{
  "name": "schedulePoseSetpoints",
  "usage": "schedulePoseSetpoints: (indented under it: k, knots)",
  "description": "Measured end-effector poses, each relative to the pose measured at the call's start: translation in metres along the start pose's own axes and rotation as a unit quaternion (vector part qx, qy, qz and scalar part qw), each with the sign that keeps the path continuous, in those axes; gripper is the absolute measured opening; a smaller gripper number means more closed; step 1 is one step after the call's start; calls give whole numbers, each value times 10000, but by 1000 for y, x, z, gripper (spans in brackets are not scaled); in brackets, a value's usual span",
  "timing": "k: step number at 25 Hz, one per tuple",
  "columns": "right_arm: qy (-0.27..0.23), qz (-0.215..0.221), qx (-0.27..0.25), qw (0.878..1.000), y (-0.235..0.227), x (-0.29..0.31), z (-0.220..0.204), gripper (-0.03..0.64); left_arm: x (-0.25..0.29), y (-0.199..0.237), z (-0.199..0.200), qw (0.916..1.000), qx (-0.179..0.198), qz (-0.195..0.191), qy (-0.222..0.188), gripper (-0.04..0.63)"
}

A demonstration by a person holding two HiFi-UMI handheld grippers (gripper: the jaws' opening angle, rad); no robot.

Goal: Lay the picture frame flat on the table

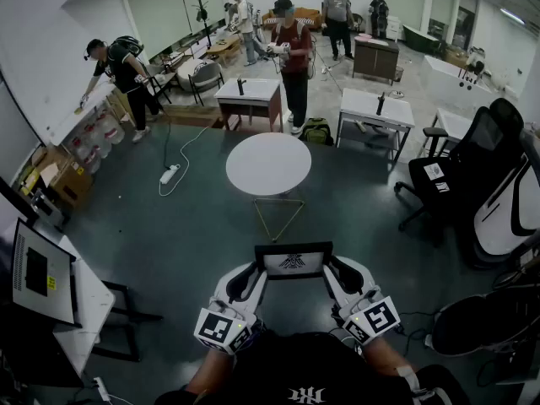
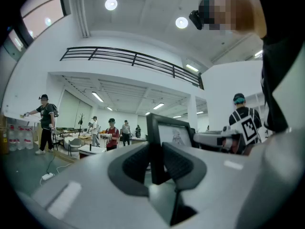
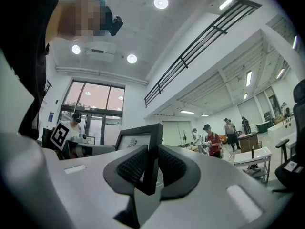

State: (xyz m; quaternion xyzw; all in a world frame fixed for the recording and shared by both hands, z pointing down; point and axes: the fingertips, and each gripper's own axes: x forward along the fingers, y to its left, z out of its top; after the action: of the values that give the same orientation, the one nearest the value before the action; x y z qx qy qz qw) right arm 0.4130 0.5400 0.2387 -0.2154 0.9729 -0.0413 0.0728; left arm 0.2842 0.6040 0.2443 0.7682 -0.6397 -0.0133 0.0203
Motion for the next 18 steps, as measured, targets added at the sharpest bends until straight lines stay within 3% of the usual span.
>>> schedulePoseSetpoints:
  k: [18]
  knots:
    - [109,17,-53,9999,-9,-8,-3,58,3,-14,0,9999,93,48,48,83]
